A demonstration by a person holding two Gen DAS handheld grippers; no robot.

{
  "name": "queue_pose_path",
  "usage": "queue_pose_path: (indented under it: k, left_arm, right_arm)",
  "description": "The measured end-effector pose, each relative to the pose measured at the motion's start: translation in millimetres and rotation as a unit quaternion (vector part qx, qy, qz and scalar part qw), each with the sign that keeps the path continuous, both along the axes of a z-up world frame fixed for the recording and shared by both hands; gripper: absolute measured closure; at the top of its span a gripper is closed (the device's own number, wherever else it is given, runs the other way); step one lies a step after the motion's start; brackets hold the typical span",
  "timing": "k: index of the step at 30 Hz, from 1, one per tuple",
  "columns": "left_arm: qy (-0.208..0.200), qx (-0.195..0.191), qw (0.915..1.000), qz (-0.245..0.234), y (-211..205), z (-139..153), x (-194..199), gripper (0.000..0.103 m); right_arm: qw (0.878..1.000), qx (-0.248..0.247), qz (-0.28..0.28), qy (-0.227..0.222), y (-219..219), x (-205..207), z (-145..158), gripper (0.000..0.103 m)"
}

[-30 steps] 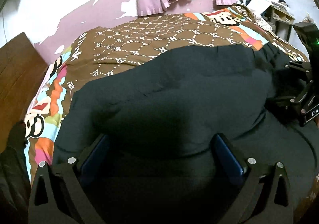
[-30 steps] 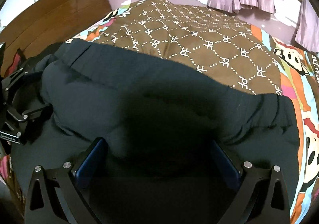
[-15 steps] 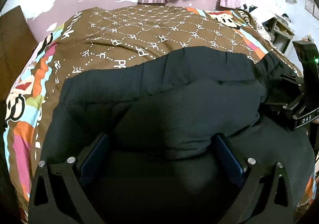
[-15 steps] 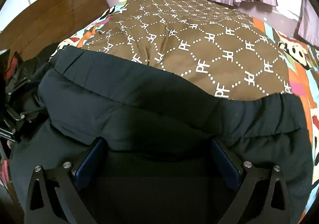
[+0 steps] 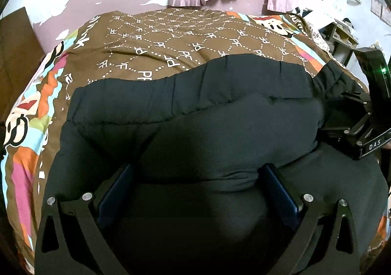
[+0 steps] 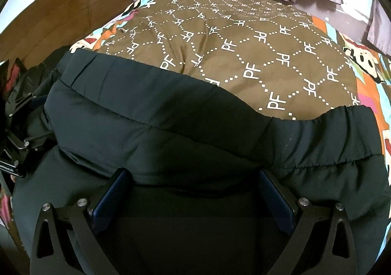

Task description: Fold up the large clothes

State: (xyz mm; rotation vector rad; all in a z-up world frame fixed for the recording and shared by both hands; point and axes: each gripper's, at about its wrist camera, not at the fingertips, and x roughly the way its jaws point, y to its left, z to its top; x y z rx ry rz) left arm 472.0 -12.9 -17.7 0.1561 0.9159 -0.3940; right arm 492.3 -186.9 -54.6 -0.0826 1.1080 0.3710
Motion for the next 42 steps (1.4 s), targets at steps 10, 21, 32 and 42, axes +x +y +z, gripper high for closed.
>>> queue_pose_path:
  k: [10, 21, 32, 42]
  left_arm:
    - [-0.100, -0.050, 0.9933, 0.028, 22, 22, -46, 0.001]
    - [-0.079, -0.169, 0.9716, 0.146, 121, 42, -62, 0.001]
    - [0.056, -0.239, 0.9548, 0.168, 159, 2, -54, 0.001]
    - [0.118, -0.293, 0.9383, 0.142, 176, -17, -47, 0.001]
  right_arm:
    - [0.995, 0.003, 0.005, -0.100, -6, -41, 24, 0.000]
    - [0.984, 0.036, -0.083, -0.151, -106, -98, 68, 0.000]
    - [0.973, 0.150, -0.171, -0.045, -185, -97, 20, 0.000]
    - [0.963, 0.200, -0.180, -0.021, -197, -105, -17, 0.000]
